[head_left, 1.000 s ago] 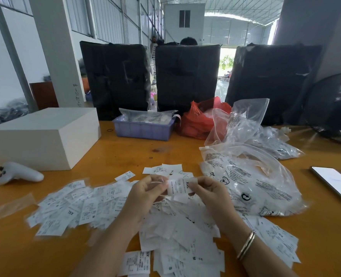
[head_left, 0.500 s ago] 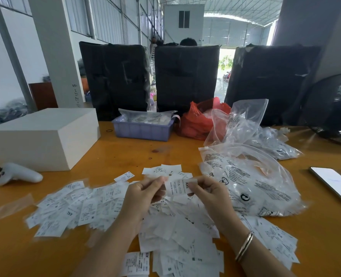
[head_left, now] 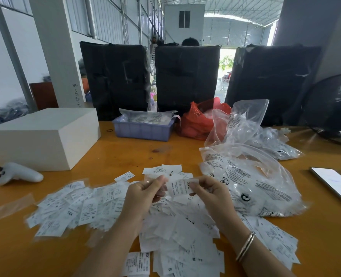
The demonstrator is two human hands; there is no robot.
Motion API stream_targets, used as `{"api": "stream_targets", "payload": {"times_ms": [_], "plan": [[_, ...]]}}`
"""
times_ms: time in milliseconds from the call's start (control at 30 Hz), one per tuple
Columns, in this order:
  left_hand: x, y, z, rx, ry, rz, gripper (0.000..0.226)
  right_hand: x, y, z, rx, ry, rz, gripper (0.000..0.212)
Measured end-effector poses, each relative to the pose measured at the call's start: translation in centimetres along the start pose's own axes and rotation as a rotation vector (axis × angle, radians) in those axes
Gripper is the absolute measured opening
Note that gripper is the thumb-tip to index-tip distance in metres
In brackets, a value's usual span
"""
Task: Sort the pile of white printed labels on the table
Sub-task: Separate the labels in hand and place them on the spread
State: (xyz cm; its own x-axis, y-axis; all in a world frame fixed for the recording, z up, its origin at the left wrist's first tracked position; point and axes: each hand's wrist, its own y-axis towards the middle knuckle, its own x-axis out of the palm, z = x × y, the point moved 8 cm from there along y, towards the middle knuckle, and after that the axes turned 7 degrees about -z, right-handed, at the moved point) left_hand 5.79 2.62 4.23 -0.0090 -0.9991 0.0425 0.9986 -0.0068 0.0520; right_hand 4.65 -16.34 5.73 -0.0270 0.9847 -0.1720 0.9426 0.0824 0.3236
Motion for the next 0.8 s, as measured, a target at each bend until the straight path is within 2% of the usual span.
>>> {"api": "stream_targets", "payload": {"times_ms": [100,300,400,533,700,800], "plan": [[0.5,0.1,-0.1,0.002,0.046,-0.062,0.023,-0.4,0.0,0.2,0.014,0.101,0.041,0.008],[1.1,0.1,-0.2,-0.002,0.042,-0.13,0.003,0.1,0.0,0.6,0.036,0.125,0.057,0.007],[1.0,0.1,-0.4,-0.022,0.024,-0.129,0.008,0.4,-0.1,0.6,0.019,0.077,0.063,0.004],[0.1,0.2,-0.3,-0.015,-0.017,-0.049,0.008,1.1,0.0,0.4,0.022,0.02,-0.023,0.008],[1.4,0.0,-0.8,-0.053,0.021,-0.154,0.006,1.3,-0.1,0.0,0.003,-0.021,-0.052,0.008],[1.4,0.0,-0.6,-0.016,0.014,-0.138,0.006,1.3,-0.1,0.0,-0.002,0.095,-0.038,0.007]]}}
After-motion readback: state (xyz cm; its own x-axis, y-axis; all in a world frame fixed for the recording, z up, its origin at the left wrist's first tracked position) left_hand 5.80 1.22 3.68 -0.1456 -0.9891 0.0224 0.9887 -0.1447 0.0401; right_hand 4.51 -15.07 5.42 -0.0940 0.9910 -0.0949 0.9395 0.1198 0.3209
